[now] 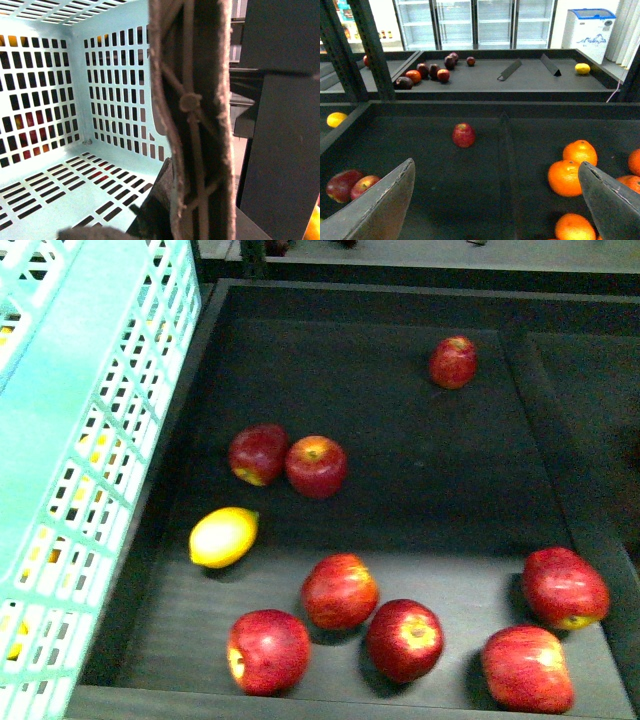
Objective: Pick lemon and mango into basket
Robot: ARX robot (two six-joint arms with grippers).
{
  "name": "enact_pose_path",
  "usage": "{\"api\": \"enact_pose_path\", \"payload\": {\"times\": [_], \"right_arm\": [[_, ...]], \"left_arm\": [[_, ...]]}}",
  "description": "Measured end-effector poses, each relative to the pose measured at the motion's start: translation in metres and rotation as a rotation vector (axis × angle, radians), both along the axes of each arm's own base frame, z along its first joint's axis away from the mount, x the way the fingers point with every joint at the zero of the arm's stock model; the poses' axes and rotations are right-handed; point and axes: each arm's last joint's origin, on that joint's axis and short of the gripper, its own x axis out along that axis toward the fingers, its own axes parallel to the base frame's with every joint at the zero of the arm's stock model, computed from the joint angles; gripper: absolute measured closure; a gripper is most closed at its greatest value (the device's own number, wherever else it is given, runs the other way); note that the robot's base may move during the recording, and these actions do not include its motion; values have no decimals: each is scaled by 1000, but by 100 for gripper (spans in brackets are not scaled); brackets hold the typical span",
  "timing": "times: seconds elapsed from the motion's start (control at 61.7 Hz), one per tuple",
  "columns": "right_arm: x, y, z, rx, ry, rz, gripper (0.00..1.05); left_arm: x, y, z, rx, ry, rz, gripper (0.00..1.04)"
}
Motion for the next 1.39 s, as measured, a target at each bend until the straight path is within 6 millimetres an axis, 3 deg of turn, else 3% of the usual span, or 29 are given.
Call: {"api": "enact_pose_path", "payload": {"times": [1.393], "right_arm": [[0, 0, 0, 0, -1, 3, 9]], "left_arm": [[0, 0, 0, -3, 0, -1, 99]]}}
